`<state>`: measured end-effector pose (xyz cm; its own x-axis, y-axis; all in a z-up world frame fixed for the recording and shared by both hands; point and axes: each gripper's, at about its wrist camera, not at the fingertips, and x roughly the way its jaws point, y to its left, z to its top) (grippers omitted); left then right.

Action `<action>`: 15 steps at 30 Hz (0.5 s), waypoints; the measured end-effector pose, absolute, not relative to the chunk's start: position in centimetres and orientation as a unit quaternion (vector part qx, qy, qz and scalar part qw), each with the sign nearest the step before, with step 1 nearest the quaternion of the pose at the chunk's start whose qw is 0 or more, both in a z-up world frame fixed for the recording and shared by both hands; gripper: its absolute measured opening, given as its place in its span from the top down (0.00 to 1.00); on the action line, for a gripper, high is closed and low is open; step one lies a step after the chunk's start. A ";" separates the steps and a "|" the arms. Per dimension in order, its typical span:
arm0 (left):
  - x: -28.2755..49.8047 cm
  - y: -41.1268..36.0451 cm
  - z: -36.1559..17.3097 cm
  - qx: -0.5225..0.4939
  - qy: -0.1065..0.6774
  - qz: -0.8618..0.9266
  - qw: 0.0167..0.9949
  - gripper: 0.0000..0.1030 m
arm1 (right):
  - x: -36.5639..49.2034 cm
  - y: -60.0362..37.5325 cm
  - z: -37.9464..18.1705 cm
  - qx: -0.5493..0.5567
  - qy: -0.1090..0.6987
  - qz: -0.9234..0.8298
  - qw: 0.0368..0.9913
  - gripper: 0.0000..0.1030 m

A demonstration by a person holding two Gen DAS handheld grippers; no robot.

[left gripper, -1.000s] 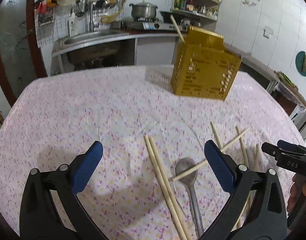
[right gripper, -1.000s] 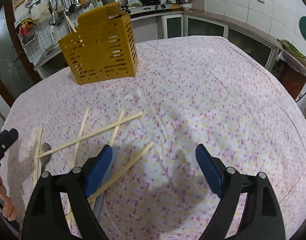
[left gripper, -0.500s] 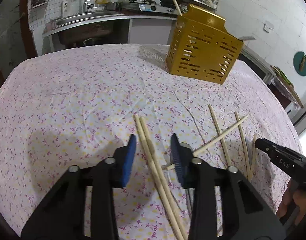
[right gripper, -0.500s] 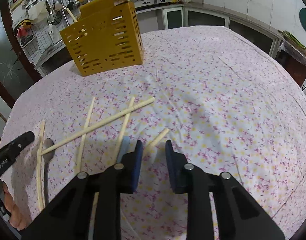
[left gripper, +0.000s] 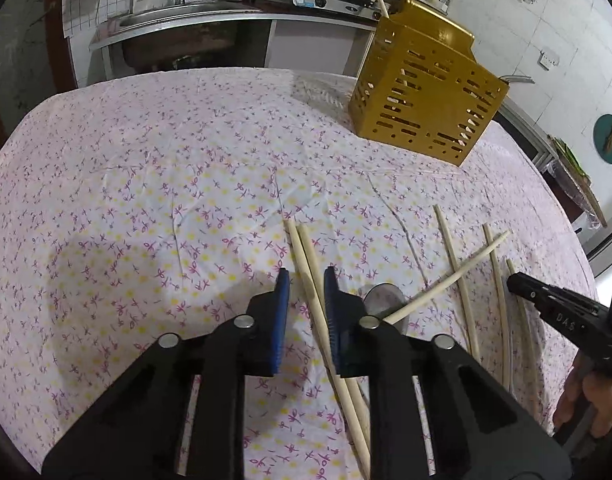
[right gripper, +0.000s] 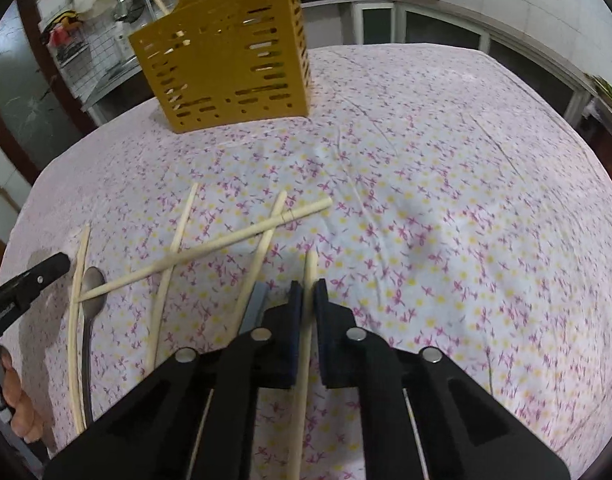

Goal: Organize utensils
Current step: 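Lower the left tool onto two chopsticks while the right tool grips another chopstick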

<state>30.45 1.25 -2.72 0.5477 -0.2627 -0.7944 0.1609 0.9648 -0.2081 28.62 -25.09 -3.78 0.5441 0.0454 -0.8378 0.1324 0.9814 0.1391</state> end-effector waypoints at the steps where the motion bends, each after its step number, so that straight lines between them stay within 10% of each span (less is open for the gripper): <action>1: 30.6 1.1 -2.9 -0.057 0.464 -0.124 0.875 0.95 | 28.8 -25.2 -3.8 0.093 0.478 -0.020 0.873 0.93; 15: 31.4 0.0 -3.9 -0.039 0.471 -0.117 0.874 0.97 | 28.2 -24.9 -4.0 0.053 0.446 0.004 0.894 0.93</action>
